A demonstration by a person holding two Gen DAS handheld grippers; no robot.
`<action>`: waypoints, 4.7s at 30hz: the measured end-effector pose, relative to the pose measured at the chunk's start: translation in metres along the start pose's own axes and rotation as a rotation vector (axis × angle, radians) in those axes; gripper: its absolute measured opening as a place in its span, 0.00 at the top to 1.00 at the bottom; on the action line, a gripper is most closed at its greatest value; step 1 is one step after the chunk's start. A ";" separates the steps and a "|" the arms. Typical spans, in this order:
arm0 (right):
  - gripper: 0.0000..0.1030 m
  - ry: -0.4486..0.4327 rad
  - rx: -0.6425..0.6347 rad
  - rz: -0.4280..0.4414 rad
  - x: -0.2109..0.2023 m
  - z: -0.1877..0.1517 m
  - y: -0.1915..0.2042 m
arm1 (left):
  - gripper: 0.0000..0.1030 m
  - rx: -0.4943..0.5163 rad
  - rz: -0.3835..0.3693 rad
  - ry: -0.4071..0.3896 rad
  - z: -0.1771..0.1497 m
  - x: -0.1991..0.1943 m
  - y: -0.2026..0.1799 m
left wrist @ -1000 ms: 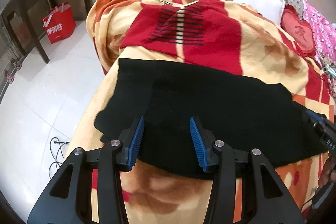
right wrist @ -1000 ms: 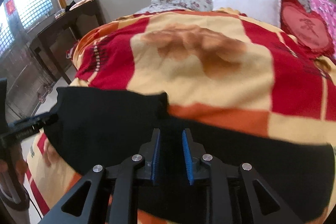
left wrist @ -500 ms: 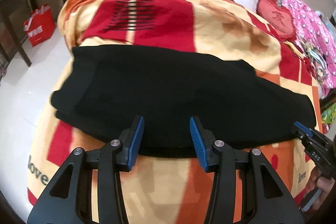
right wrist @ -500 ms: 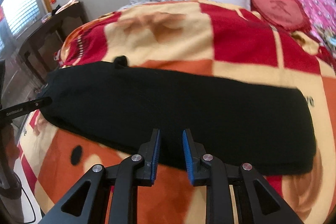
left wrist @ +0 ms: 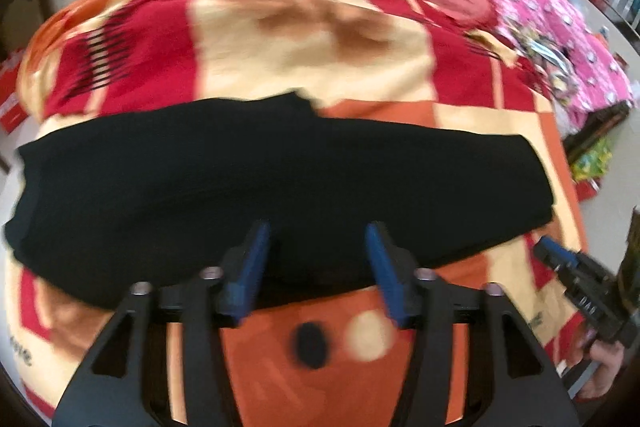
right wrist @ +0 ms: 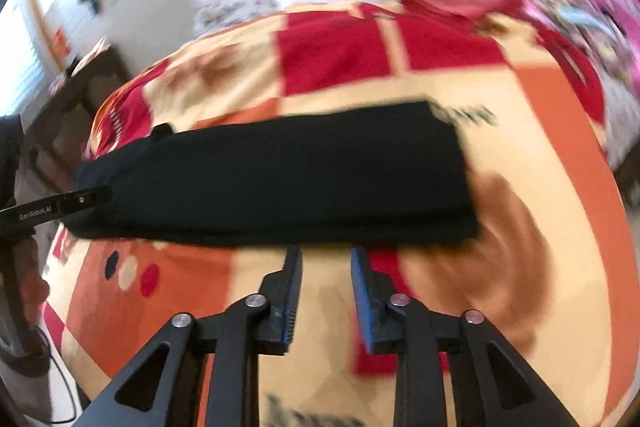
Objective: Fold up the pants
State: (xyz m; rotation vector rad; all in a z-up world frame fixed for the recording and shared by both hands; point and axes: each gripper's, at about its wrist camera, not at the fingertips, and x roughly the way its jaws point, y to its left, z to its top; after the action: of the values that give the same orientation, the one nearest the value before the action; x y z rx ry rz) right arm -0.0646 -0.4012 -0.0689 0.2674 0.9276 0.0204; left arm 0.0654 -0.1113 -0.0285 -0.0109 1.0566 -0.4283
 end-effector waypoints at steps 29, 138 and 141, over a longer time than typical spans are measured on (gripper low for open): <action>0.67 -0.131 -0.078 -0.033 0.001 0.052 -0.036 | 0.37 0.270 -0.137 0.104 0.091 0.094 -0.157; 0.73 0.020 -0.252 0.095 0.102 0.094 0.152 | 0.72 -0.003 0.071 -0.037 0.022 0.025 0.025; 0.73 0.016 -0.233 0.104 0.085 0.091 0.147 | 0.72 -0.012 0.060 -0.036 0.021 0.023 0.027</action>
State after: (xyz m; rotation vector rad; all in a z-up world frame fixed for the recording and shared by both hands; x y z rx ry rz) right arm 0.0728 -0.2681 -0.0495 0.0988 0.9175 0.2250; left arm 0.1017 -0.0990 -0.0435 0.0021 1.0211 -0.3665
